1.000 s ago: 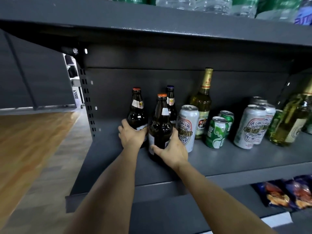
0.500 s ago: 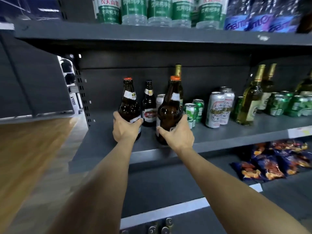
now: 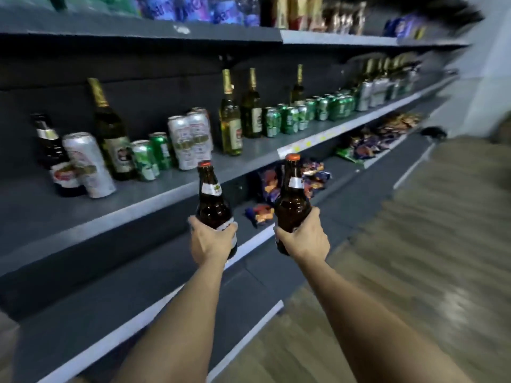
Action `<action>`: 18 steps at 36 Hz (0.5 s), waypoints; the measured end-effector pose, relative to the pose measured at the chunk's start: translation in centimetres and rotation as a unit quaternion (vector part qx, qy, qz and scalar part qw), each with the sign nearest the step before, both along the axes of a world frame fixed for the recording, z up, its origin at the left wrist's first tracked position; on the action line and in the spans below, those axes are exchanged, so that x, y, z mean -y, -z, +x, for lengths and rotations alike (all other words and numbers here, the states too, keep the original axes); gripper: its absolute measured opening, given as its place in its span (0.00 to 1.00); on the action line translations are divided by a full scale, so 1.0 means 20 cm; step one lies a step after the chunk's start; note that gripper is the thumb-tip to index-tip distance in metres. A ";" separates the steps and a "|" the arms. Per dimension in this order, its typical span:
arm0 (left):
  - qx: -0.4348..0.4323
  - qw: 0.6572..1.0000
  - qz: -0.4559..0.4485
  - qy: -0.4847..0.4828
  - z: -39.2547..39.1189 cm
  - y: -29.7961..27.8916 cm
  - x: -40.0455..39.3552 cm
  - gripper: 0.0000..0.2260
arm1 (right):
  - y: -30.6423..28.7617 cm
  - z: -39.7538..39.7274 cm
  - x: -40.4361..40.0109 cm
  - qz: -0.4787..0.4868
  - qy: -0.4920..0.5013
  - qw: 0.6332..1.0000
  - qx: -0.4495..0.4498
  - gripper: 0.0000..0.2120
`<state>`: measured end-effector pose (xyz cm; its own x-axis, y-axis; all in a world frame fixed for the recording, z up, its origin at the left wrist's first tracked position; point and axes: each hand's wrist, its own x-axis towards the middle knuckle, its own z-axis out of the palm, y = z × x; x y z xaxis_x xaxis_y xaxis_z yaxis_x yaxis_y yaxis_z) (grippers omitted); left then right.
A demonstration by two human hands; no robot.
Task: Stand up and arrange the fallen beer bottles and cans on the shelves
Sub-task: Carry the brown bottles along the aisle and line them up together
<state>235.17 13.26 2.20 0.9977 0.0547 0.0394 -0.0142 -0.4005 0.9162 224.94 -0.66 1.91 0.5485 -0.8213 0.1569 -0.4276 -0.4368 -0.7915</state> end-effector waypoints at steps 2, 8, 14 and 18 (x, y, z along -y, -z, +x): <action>-0.023 0.999 0.017 0.032 -0.13 0.09 0.17 0.32 | 0.09 -0.14 0.13 0.009 0.049 0.999 -0.018 0.29; -0.074 0.988 0.034 0.130 -0.42 0.35 0.66 0.29 | 0.31 -0.49 0.49 0.024 0.161 0.985 -0.055 0.30; -0.089 0.966 0.076 0.230 -0.57 0.50 1.17 0.34 | 0.46 -0.71 0.87 0.061 0.233 0.966 -0.089 0.33; -0.085 0.951 0.096 0.281 -0.58 0.57 1.52 0.34 | 0.53 -0.76 1.16 0.096 0.287 0.947 -0.105 0.31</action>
